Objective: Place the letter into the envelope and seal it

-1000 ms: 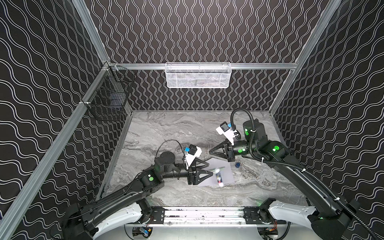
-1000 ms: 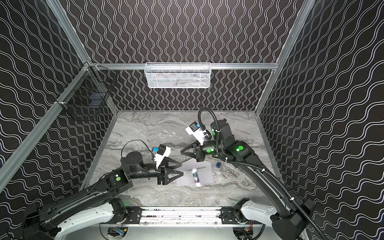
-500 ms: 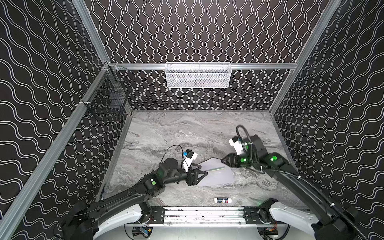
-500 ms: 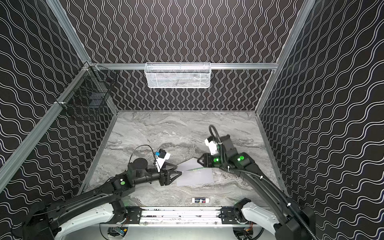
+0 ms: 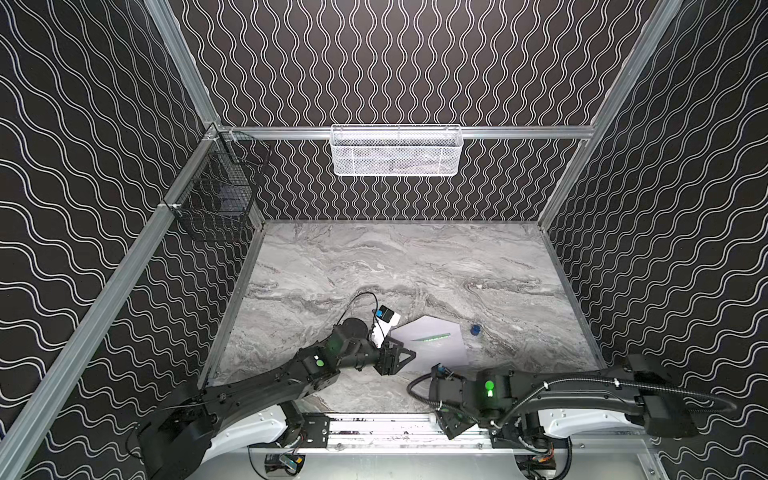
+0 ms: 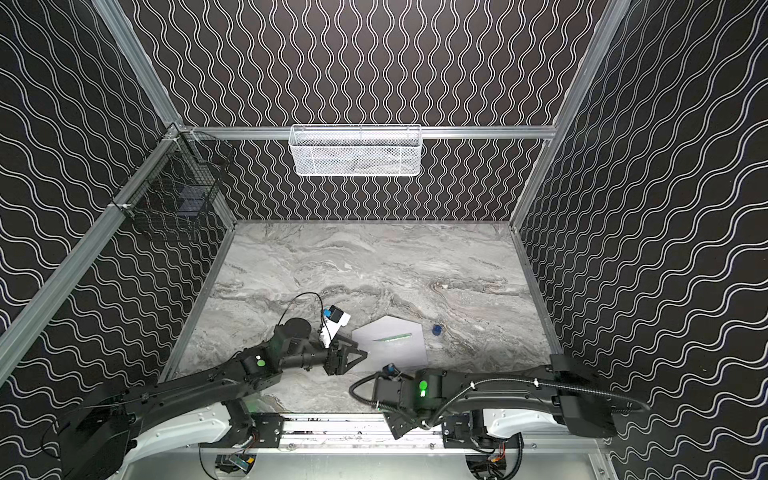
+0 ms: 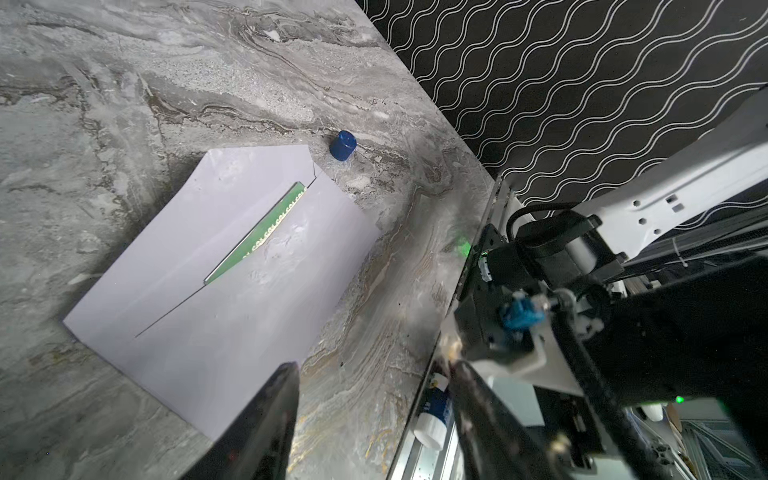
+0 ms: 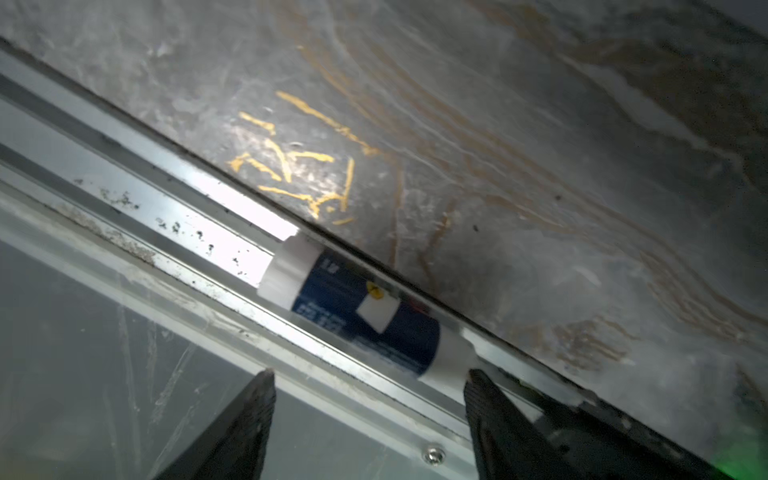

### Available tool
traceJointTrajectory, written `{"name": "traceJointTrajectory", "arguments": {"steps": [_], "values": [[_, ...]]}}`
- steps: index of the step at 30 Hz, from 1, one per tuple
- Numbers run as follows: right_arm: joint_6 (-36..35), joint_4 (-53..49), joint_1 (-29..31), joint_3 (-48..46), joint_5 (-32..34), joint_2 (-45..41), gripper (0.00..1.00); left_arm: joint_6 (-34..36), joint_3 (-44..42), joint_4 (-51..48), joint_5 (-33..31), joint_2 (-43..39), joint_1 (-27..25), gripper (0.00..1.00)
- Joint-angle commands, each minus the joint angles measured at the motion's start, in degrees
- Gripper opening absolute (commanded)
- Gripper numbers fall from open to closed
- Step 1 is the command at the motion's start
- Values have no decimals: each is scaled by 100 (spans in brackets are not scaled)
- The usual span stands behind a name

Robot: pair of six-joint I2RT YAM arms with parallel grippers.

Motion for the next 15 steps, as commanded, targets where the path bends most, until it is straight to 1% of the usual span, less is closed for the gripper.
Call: {"name": "traceJointTrajectory", "arguments": {"steps": [1, 4, 7, 10, 15], "values": [[-126, 332, 348, 57, 762, 254, 77, -21, -18, -20, 8, -172, 9, 63], [-112, 249, 407, 111, 1034, 608, 78, -46, -72, -52, 5, -296, 9, 63], [-111, 325, 409, 57, 1062, 778, 76, -83, -99, -57, 29, -328, 9, 63], [-89, 613, 401, -166, 895, 796, 67, -87, -58, -104, 67, -303, 9, 63], [9, 975, 401, -523, 664, 749, 47, -121, -67, -104, 76, -319, 9, 63]]}}
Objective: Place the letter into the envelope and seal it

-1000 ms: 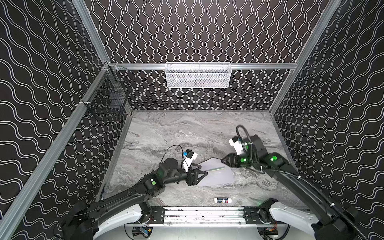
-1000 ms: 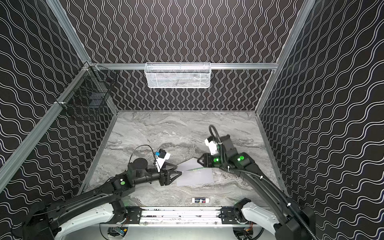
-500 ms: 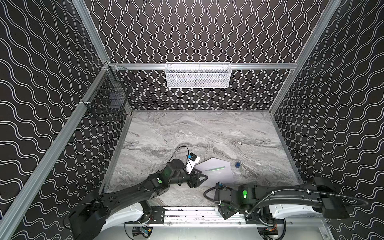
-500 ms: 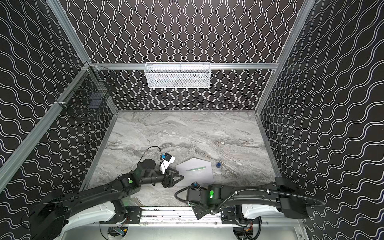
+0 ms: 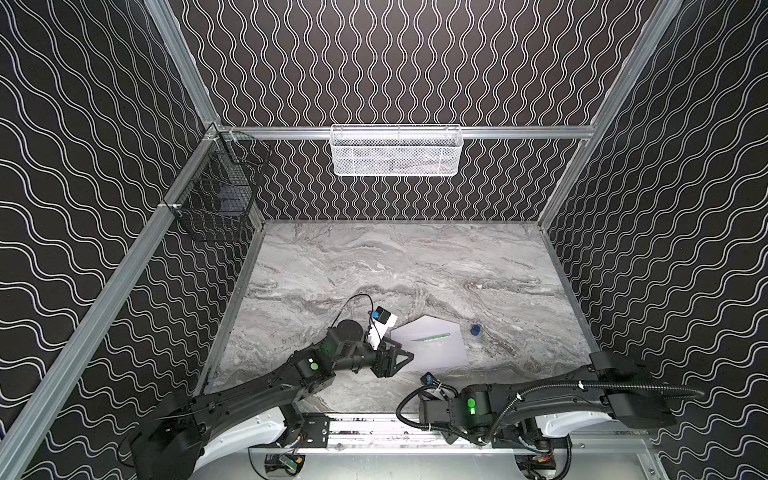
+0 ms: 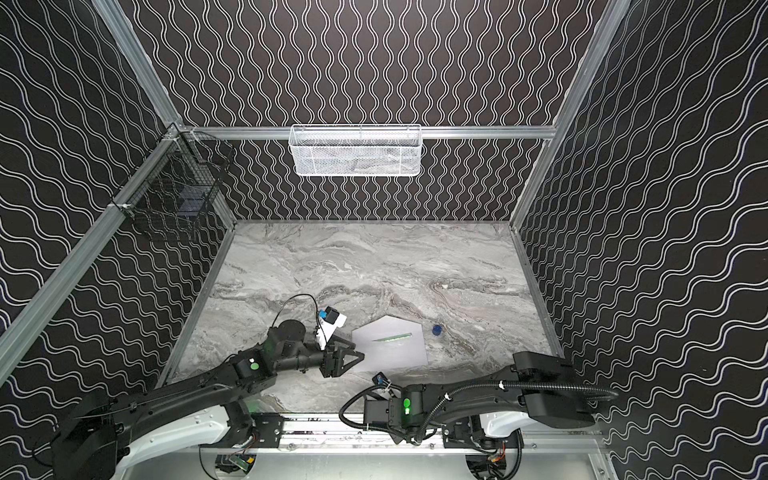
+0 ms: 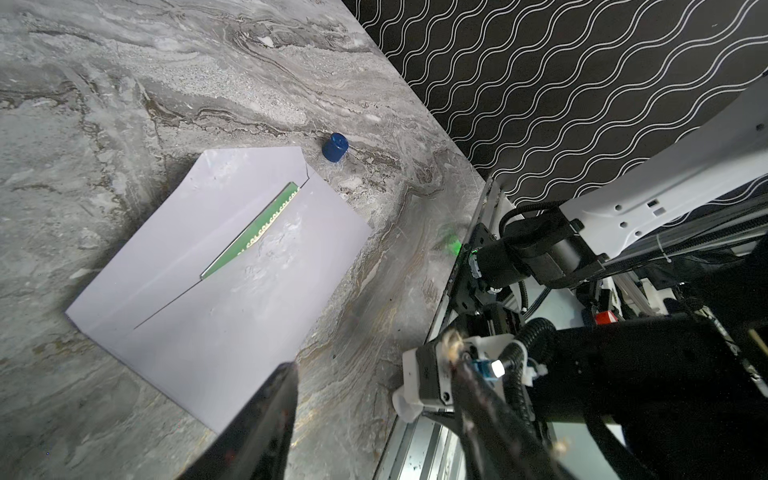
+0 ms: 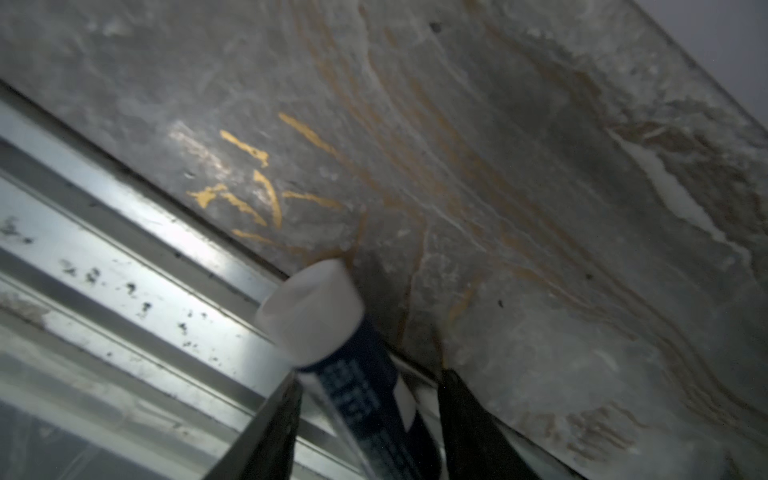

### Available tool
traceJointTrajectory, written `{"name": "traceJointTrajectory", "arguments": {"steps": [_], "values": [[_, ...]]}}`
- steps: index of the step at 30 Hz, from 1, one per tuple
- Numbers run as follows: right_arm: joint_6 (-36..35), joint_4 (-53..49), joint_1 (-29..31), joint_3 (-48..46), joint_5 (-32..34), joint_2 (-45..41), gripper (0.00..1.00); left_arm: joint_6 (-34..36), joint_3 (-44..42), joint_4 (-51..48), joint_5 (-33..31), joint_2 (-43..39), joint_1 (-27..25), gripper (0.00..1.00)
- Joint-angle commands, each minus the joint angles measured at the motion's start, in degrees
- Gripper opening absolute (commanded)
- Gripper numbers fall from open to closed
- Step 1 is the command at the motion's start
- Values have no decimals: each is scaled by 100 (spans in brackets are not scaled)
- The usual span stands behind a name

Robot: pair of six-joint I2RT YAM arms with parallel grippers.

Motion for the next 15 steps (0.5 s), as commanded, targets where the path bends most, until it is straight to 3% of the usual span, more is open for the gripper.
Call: {"name": "traceJointTrajectory", "arguments": {"steps": [1, 10, 15], "values": [[154, 197, 7, -216, -77, 10, 44, -83, 18, 109, 32, -8, 2, 63], [-13, 446, -265, -366, 95, -608, 18, -165, 87, -137, -123, -124, 13, 63], [-727, 1089, -1132, -647, -100, -1723, 6, -259, 247, -478, -193, -289, 136, 63]]}}
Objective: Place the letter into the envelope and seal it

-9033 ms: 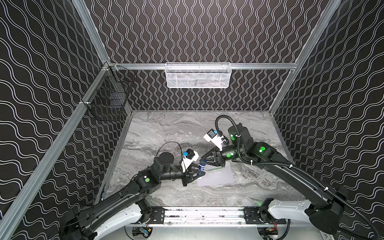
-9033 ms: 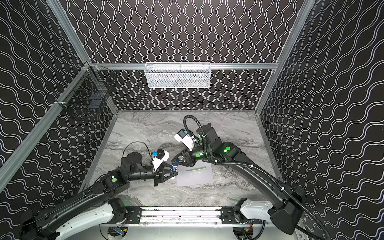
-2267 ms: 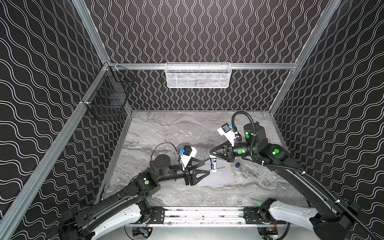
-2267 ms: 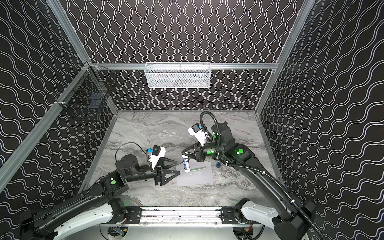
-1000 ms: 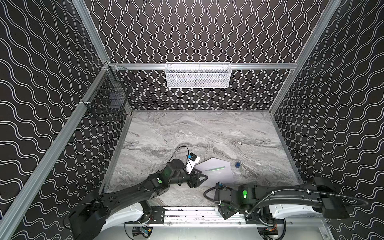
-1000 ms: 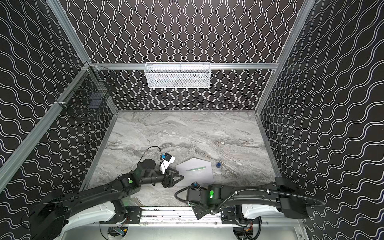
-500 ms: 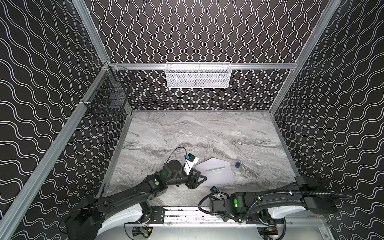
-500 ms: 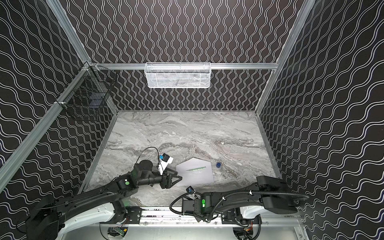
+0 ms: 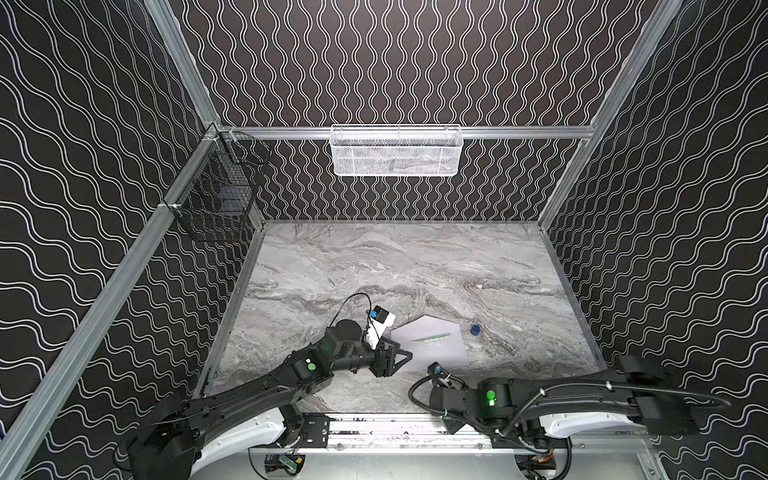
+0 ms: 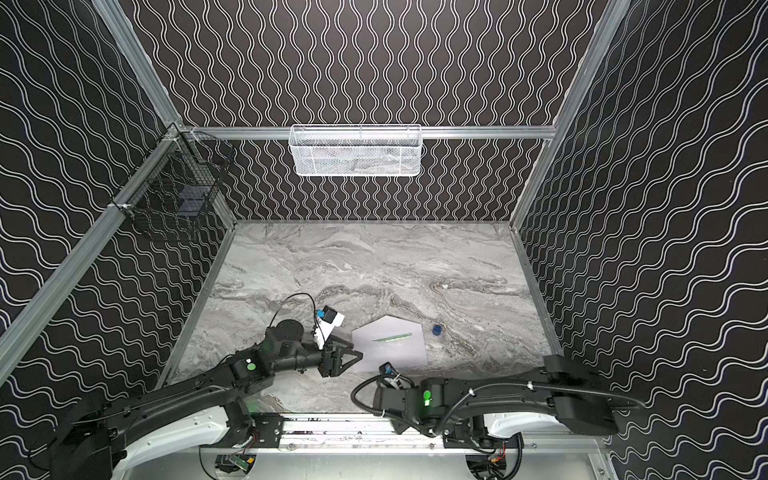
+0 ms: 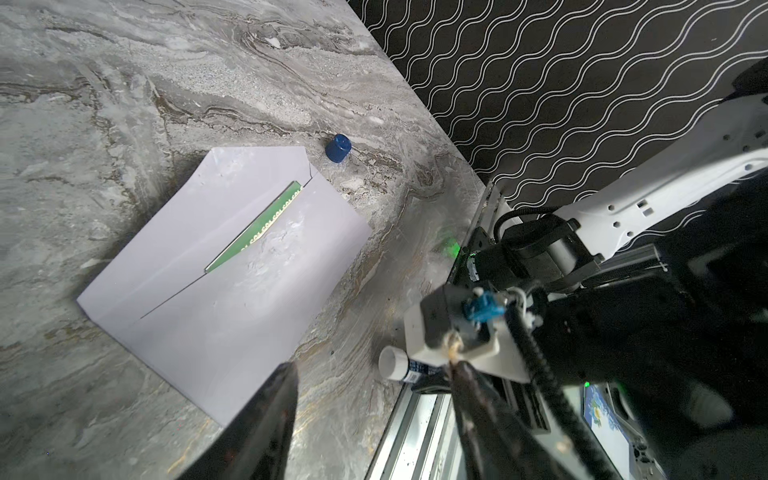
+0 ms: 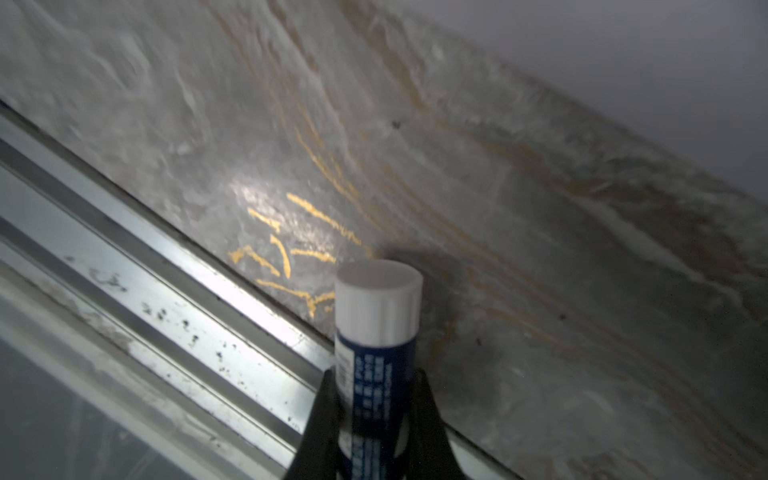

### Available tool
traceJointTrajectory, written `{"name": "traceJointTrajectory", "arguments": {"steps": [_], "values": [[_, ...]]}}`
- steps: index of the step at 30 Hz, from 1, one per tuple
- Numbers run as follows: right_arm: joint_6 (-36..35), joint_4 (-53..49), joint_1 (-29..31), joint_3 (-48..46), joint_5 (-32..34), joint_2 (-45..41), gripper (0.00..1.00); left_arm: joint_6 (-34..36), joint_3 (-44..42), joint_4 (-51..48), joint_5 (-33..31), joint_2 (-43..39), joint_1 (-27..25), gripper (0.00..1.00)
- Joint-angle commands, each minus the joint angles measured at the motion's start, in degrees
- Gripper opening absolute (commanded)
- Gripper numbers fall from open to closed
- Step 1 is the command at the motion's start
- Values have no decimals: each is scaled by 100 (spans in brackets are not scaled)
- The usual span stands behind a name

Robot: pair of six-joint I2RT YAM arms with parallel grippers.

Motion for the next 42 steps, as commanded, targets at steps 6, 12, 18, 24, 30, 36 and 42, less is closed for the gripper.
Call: {"name": "traceJointTrajectory", "arguments": {"steps": [6, 12, 18, 24, 30, 36, 42], "values": [[-2292, 1467, -1303, -18, -156, -998, 0, -448, 723, -732, 862, 129, 817, 63], [-3764, 2165, -1668, 335, -140, -618, 0, -558, 1441, -1388, 2206, 695, 1297, 63], [-4446, 2548, -1898, 634, -185, -357, 0, -539, 1763, -1811, 2680, 1124, 1288, 63], [-4648, 2630, -1964, 755, -216, -459, 0, -889, 1580, -1317, 2893, 1279, 1269, 63], [-4730, 2623, -1965, 885, -357, -421, 0, -887, 1680, -1206, 2735, 1394, 1249, 63], [-4755, 2764, -1964, 885, -444, -465, 0, -1222, 1673, -700, 2702, 1473, 1252, 54], [-4718, 2804, -1965, 894, -488, -448, 0, -1380, 1623, -513, 2631, 1451, 1247, 37]]}}
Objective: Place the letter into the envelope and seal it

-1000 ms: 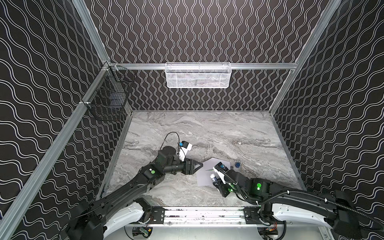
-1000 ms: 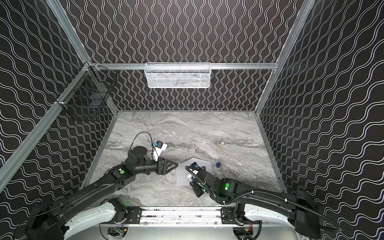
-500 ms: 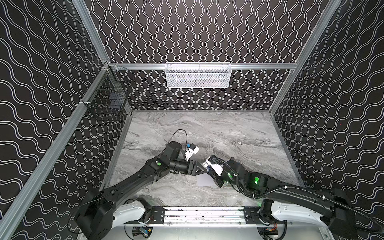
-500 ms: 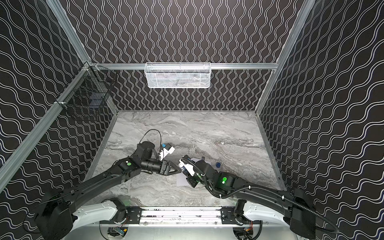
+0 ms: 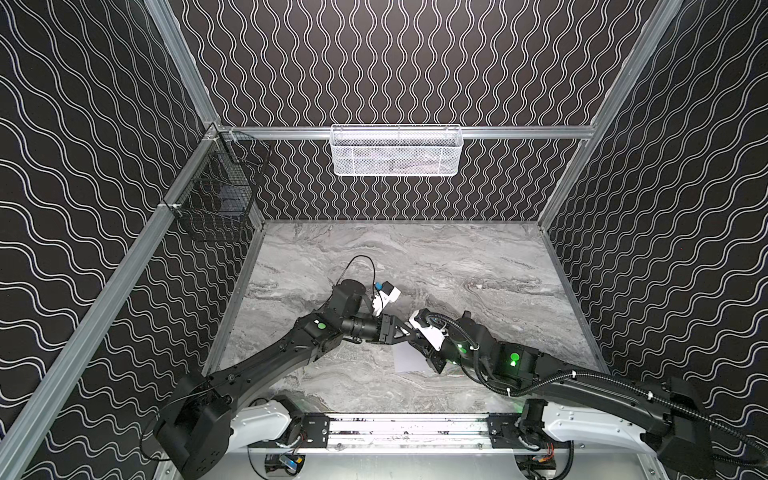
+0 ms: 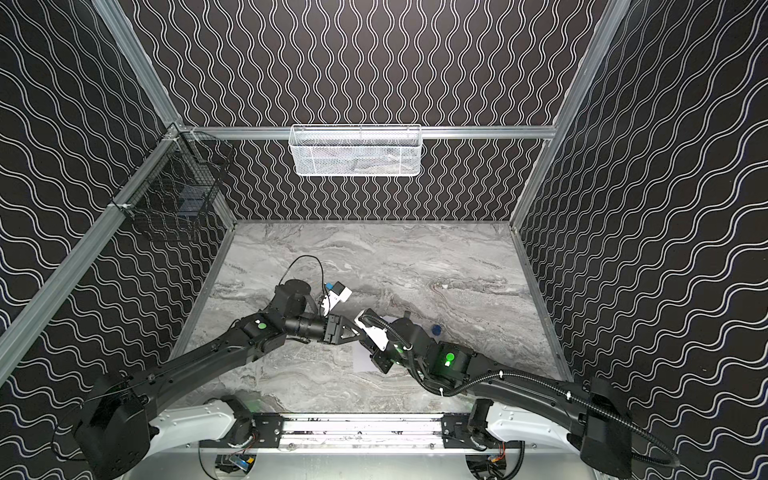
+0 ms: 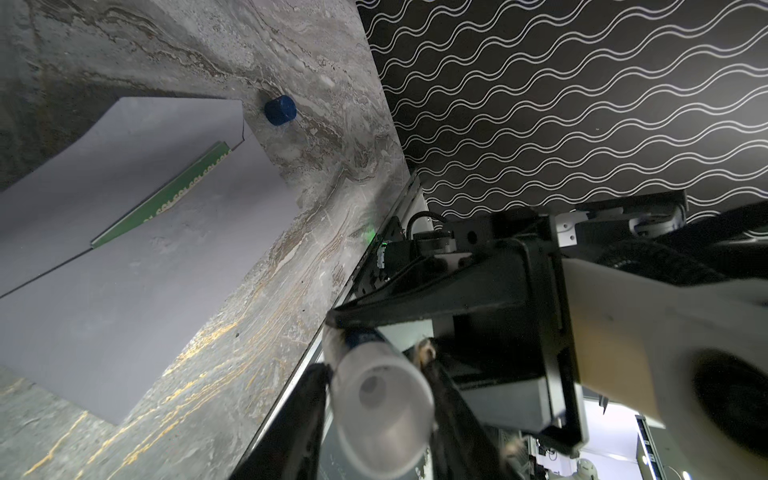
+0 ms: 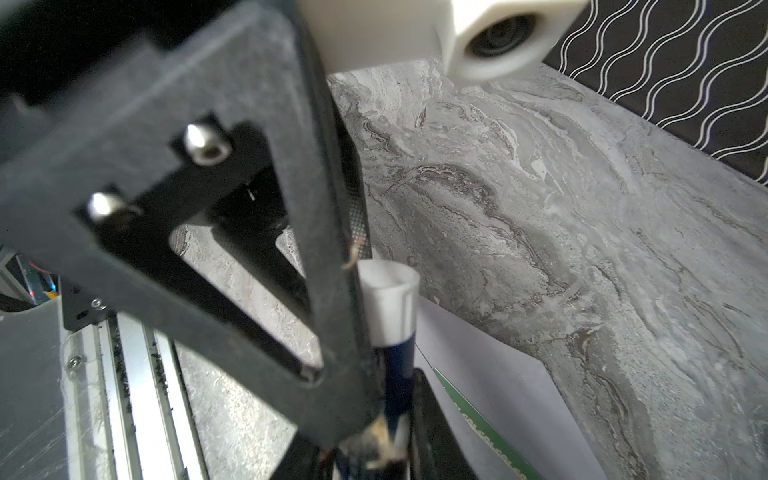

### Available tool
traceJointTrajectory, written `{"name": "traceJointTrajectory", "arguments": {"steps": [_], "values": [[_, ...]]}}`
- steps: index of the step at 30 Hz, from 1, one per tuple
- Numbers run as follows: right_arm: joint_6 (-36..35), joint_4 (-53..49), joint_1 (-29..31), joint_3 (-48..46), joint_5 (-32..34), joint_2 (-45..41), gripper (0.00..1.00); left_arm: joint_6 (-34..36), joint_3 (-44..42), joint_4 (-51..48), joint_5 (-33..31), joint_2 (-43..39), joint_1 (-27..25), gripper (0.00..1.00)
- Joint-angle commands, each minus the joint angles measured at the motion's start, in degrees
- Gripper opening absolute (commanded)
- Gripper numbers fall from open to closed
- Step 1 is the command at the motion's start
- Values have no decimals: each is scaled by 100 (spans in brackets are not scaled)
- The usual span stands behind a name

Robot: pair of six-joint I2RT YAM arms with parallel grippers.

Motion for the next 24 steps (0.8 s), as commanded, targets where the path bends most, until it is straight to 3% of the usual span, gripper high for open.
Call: {"name": "traceJointTrajectory", "arguments": {"steps": [1, 6, 9, 12, 13, 18, 21, 24], "values": [[-61, 238, -3, 42, -119, 8, 0, -181, -8, 402, -39, -16, -1, 31], [-78, 161, -4, 69, -154, 50, 0, -221, 16, 382, -62, -9, 7, 16], [-78, 158, -5, 93, -87, 54, 2, -251, 19, 325, -130, -32, 6, 13], [112, 53, -80, 232, 20, 11, 34, -334, 28, 295, -291, -110, 5, 8], [197, -28, -112, 325, -16, -17, 38, -395, 19, 329, -383, -142, 4, 5], [713, -232, -309, 685, -536, -219, 51, -730, -89, 728, -544, -214, 3, 0], [905, -290, -342, 735, -799, -348, 51, -764, -105, 850, -639, -237, 6, 0], [1230, -478, -465, 623, -645, -437, 54, -674, -133, 724, -732, -201, 0, 0]]}}
